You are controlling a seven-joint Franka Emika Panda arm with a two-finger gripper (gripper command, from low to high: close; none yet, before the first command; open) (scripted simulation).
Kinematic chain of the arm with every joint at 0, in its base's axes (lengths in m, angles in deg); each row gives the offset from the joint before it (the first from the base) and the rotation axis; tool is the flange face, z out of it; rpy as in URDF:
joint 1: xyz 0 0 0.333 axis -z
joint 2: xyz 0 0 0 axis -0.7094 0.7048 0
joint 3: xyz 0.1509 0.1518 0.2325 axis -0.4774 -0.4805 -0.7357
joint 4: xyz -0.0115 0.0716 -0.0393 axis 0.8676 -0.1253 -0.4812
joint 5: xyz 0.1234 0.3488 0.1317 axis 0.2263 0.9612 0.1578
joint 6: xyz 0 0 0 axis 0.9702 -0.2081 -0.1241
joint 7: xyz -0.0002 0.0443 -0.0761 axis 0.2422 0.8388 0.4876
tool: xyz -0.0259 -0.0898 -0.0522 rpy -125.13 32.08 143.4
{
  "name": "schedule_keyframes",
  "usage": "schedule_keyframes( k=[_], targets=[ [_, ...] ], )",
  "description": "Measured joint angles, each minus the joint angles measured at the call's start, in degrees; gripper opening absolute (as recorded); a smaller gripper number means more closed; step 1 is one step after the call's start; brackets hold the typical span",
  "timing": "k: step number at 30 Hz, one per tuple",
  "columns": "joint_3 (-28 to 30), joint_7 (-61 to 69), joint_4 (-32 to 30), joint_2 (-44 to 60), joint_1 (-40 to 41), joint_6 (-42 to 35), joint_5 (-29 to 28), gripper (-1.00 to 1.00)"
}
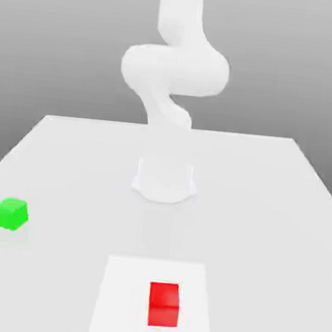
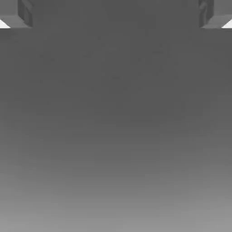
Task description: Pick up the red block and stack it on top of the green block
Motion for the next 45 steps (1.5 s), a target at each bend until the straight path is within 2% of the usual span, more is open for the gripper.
schedule_keyframes(
  k=[22,27,28,35,40,45],
  targets=[
    [-1.0,0.8,-15.2,46.1,-1.0,21.6,-0.3,0.00],
    [-0.8,0.5,-14.5,56.4,-1.2,29.7,-0.7,0.00],
    [-0.7,0.4,-14.2,58.3,-1.3,31.3,-0.8,-1.00],
    [-0.7,0.3,-14.2,58.7,-1.3,31.6,-1.0,-1.00],
    [-1.1,0.7,-15.5,49.8,-0.9,24.0,-0.5,-1.00],
    [3.4,0.0,-16.9,46.1,4.1,21.7,0.5,-1.00]
  ],
)
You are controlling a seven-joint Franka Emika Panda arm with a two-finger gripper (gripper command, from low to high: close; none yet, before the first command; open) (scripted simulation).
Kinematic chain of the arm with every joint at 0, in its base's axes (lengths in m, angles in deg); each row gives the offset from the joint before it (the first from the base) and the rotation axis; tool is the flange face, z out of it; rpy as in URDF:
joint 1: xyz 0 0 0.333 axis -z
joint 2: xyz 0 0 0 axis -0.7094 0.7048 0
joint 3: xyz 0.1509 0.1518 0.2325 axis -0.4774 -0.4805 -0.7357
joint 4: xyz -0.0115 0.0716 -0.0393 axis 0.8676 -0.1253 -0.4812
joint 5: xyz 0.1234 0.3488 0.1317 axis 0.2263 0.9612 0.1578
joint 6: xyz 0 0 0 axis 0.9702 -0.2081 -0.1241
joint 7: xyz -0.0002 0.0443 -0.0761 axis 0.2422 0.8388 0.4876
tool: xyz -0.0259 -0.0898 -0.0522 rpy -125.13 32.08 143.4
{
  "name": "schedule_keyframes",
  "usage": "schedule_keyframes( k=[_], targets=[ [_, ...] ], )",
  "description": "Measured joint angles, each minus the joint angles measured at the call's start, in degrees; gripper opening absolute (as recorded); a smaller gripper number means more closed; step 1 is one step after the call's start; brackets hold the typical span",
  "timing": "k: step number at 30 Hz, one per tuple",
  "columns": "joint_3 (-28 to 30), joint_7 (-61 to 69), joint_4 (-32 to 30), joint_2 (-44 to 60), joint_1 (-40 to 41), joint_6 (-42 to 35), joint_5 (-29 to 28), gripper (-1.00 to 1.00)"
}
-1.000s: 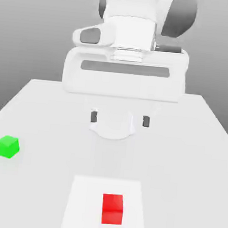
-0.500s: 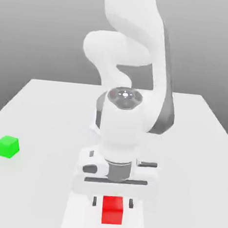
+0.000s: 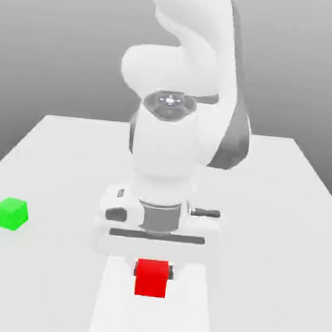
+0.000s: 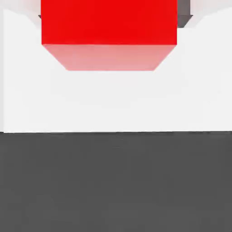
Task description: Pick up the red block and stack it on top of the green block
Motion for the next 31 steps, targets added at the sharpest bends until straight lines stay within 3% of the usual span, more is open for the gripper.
schedule_keyframes(
  k=[21,24,27,28,31],
  targets=[
    [16.8,-9.9,-5.5,-9.5,33.7,-3.7,-3.4,-1.00],
    [17.4,-8.5,-5.7,-6.0,34.4,-0.3,-0.8,-1.00],
    [15.5,-4.2,-5.4,0.2,34.9,5.2,5.3,-1.00],
    [14.1,-2.8,-5.3,2.0,35.9,6.8,7.2,1.00],
    [14.1,-2.8,-5.3,2.0,35.9,6.8,7.2,1.00]
  ],
)
